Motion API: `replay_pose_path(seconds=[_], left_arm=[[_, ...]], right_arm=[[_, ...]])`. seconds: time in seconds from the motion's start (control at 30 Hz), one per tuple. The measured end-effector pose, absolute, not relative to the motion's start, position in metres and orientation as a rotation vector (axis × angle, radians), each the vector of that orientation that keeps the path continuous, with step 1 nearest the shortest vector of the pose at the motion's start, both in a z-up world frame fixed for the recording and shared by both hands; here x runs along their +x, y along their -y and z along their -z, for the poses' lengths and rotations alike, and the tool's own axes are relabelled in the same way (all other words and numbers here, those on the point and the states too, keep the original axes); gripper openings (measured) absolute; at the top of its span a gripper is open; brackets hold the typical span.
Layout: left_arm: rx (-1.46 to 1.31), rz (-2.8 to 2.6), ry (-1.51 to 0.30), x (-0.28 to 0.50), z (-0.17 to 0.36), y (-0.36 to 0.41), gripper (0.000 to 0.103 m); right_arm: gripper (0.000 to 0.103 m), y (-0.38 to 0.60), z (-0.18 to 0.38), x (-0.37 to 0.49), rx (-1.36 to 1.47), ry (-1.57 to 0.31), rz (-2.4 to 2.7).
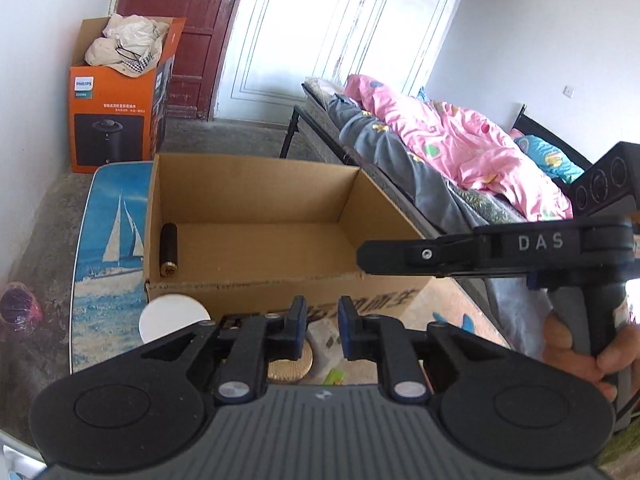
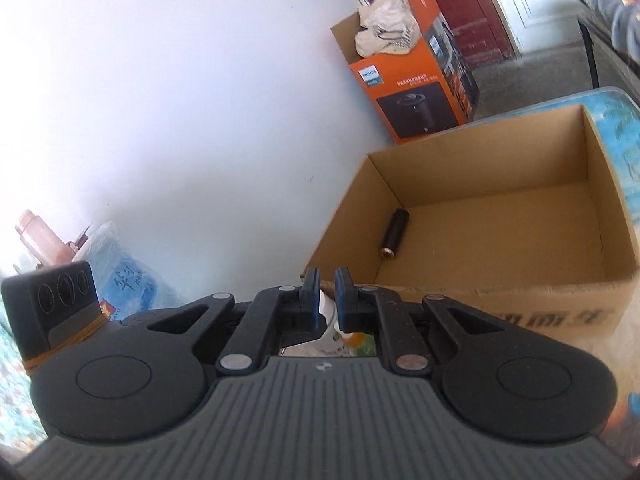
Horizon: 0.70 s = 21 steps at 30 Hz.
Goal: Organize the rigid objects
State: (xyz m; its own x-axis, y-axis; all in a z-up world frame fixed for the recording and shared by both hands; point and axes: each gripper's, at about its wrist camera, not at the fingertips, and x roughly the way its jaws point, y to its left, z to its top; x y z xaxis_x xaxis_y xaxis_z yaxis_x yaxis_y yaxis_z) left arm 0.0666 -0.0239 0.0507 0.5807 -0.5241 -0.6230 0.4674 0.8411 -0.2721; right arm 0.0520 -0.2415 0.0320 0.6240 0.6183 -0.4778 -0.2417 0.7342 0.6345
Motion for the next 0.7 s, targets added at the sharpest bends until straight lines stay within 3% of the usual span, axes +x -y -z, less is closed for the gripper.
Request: replay_pose_path(seconds=[0.33, 0.7], left_arm=[[0.163, 0.558, -0.88, 0.054, 0.026, 0.069, 0.022], [0.236, 0.553, -0.888, 0.06, 0.043, 0.089, 0.023]], right_arm=[[0.03, 0.262, 0.075, 0.024, 0.707, -0.882, -0.346], [0.035, 0.253, 0.107, 0.04, 0.755, -0.879, -0.358]])
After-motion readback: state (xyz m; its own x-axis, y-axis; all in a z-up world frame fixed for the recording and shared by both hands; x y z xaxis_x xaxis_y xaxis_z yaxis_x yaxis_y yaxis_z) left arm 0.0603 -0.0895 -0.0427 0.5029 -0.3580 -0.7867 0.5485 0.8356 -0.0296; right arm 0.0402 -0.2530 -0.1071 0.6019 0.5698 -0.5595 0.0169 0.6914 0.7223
